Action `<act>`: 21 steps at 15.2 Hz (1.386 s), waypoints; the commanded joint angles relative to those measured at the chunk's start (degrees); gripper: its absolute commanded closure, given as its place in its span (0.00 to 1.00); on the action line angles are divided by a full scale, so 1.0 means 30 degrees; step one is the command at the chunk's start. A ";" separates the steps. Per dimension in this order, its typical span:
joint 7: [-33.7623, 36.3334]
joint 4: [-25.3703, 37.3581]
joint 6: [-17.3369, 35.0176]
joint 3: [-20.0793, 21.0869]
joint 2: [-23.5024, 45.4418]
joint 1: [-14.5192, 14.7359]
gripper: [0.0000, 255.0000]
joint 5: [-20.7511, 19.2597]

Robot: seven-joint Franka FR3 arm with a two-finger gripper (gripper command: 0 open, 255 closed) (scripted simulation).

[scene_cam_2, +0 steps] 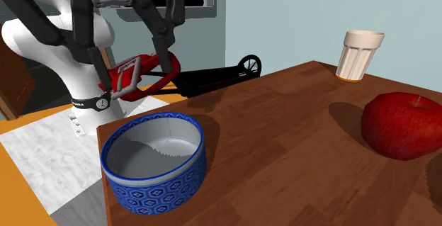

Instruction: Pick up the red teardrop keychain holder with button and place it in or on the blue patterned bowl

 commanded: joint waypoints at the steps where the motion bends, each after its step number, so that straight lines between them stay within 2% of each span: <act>1: -0.0304 -0.0300 0.0314 -0.0153 0.0018 -0.0080 1.00 0.0028; 15: -0.0478 -0.2863 0.4013 -0.0149 0.1156 -0.0045 1.00 0.0158; 21: -0.0477 -0.2863 0.4013 -0.0153 0.1156 -0.0040 1.00 0.0157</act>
